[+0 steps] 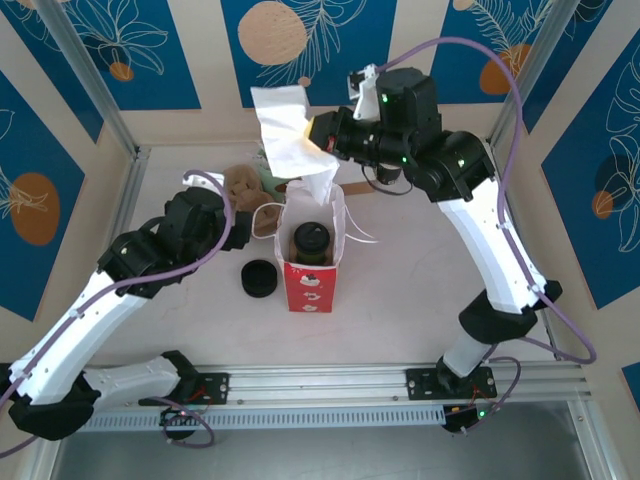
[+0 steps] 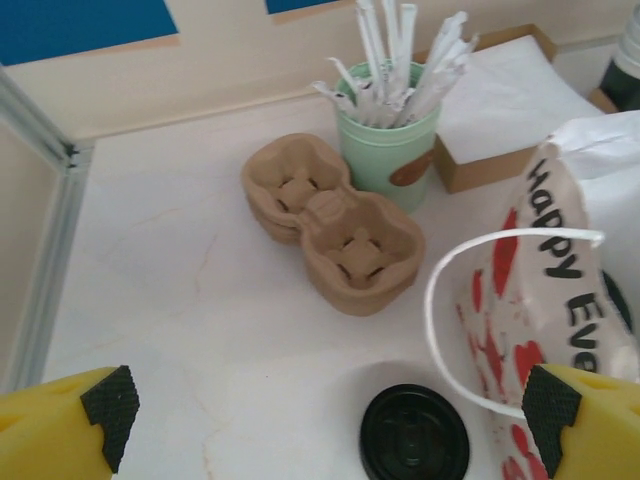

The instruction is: Pack the takeout coffee

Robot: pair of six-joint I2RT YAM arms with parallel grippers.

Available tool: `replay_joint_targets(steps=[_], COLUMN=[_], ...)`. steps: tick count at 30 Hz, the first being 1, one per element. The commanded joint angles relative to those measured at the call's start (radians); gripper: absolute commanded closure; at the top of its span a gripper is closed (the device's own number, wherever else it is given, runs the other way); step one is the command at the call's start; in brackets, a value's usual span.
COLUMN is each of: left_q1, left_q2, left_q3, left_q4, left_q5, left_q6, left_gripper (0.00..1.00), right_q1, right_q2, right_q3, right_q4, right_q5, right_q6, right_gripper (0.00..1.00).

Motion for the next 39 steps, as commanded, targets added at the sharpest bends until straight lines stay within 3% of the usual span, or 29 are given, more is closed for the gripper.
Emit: replay_joint_targets(steps=[1,8,14,39], left_q1=[0.006,0.006,0.006,0.007], left_q2=[-0.038,-0.072,-0.072,-0.083], left_q3=[-0.042,-0.081,-0.092,-0.125], left_q4=[0.036,0.036,0.035,0.041], left_q5=[-0.097,-0.107,-0.091,-0.061], left_q6=[0.025,0.020,0.002,-0.014], left_gripper=[0.00,0.00,0.00,0.00], right_q1=[0.033,0.065,0.069,0.195], right_q2=[-0.064,-0.139,-0.115,-0.082], right_q3=[-0.095,-0.368,-0.503,-0.652], right_q4=[0.047,0.139,0.166,-0.026], right_q5=[0.072,0.167,0.188,0.494], right_q6=[0.049,0.079,0.097,0.042], right_gripper=[1.00,1.00,1.00,1.00])
